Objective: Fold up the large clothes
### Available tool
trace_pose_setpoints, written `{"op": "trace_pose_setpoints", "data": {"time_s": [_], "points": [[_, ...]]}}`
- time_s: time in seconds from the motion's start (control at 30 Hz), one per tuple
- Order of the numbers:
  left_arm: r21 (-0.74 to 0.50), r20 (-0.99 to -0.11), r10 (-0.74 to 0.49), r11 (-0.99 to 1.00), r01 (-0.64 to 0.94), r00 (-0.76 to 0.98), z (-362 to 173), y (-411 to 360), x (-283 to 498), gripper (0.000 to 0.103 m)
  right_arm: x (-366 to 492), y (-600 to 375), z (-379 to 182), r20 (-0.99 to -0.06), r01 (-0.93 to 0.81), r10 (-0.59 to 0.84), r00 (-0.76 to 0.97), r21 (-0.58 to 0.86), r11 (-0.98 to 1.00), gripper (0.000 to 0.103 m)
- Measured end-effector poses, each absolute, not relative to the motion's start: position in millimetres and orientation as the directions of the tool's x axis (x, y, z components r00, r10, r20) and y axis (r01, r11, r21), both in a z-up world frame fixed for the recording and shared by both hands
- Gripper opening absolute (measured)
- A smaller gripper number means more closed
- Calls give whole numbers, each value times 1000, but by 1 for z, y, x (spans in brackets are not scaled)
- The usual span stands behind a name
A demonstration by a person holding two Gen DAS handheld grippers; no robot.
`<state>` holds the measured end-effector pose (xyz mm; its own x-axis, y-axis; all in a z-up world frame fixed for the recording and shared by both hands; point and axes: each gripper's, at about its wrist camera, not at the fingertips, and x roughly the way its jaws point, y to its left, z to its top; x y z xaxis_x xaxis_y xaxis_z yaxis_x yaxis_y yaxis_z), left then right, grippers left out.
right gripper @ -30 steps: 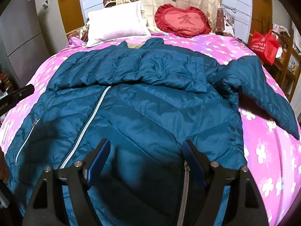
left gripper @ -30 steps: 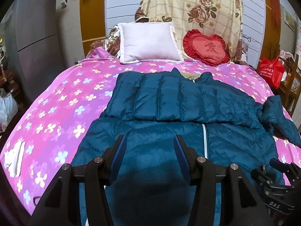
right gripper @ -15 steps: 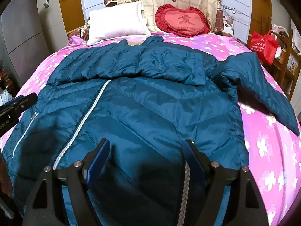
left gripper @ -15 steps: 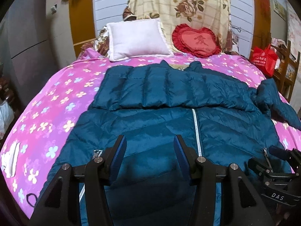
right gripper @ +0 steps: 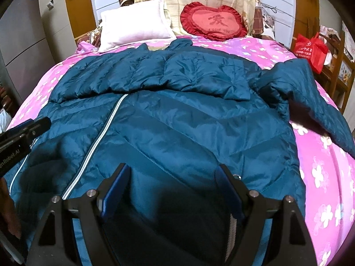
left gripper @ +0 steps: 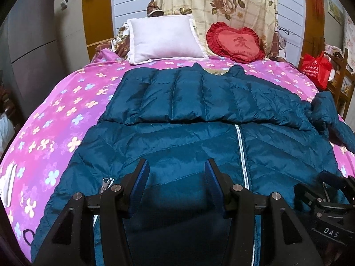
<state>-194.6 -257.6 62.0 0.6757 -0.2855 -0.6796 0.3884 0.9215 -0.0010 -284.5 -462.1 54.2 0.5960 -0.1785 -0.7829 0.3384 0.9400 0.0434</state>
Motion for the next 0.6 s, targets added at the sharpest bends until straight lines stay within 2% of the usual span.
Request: {"op": "trace_pose_setpoints", "data": {"time_s": [0.6], "points": [[-47, -733, -295, 921, 387, 613, 40, -260, -175, 33, -269, -480, 44, -802, 368, -210, 559, 13, 930, 85]]}}
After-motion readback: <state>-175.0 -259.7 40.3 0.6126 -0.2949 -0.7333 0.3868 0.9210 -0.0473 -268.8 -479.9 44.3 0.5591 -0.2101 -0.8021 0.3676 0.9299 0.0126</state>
